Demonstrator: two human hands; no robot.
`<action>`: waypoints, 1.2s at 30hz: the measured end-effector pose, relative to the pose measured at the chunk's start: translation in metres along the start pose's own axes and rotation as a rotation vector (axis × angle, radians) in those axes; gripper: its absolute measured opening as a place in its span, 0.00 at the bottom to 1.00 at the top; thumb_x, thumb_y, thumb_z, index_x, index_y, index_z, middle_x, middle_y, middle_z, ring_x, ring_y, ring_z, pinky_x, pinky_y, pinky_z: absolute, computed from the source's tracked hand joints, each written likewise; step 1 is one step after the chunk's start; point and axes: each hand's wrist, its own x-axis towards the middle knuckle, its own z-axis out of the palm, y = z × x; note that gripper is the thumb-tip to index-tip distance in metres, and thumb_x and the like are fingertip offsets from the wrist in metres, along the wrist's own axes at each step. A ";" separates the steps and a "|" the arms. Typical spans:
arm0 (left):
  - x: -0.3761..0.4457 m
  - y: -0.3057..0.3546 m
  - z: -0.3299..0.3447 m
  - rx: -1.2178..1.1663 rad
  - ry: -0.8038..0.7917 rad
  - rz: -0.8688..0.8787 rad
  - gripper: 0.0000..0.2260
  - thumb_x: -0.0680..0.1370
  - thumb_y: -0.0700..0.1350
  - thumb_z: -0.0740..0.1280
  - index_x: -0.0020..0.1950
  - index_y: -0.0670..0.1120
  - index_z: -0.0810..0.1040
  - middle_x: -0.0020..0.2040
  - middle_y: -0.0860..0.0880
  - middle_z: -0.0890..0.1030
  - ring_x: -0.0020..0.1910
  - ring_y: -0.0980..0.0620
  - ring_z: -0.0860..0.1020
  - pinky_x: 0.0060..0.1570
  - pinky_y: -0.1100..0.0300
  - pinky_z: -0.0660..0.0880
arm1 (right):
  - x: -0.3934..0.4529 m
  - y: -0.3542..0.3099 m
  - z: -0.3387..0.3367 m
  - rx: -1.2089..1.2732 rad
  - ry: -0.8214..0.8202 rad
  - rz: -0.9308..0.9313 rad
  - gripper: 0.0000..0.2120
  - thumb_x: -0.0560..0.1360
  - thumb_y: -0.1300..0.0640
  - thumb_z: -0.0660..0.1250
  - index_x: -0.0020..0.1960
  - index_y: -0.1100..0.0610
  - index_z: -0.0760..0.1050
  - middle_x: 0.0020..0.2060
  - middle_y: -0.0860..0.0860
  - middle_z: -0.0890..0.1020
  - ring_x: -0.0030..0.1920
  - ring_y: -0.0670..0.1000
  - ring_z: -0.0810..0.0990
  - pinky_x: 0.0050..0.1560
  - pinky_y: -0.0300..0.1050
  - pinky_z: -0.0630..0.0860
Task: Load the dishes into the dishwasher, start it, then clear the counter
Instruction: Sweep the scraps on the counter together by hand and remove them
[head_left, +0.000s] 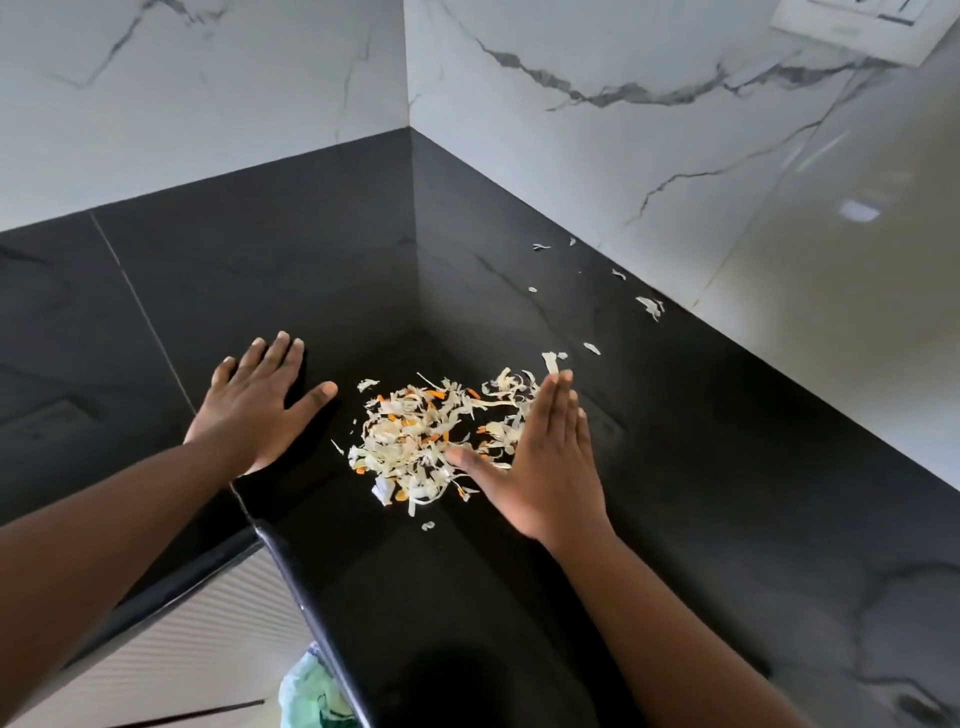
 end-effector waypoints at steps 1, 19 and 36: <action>0.000 -0.001 0.000 -0.005 -0.001 -0.001 0.40 0.73 0.71 0.41 0.80 0.51 0.46 0.80 0.53 0.44 0.78 0.53 0.41 0.76 0.50 0.42 | 0.013 -0.007 0.002 0.042 0.012 -0.028 0.60 0.64 0.17 0.47 0.76 0.58 0.29 0.76 0.55 0.32 0.76 0.51 0.34 0.76 0.49 0.39; 0.002 -0.005 0.003 -0.021 -0.005 0.004 0.42 0.70 0.75 0.35 0.79 0.54 0.42 0.78 0.56 0.40 0.76 0.57 0.37 0.76 0.53 0.39 | 0.139 0.151 -0.085 0.021 0.348 -0.067 0.17 0.78 0.50 0.64 0.64 0.55 0.76 0.59 0.54 0.79 0.61 0.55 0.76 0.61 0.47 0.69; -0.002 0.002 -0.004 -0.033 -0.014 -0.017 0.48 0.62 0.78 0.27 0.77 0.56 0.38 0.76 0.59 0.37 0.74 0.60 0.33 0.75 0.57 0.36 | 0.083 0.041 -0.034 0.009 -0.328 -0.497 0.42 0.70 0.25 0.47 0.77 0.43 0.41 0.73 0.38 0.41 0.73 0.39 0.36 0.70 0.39 0.39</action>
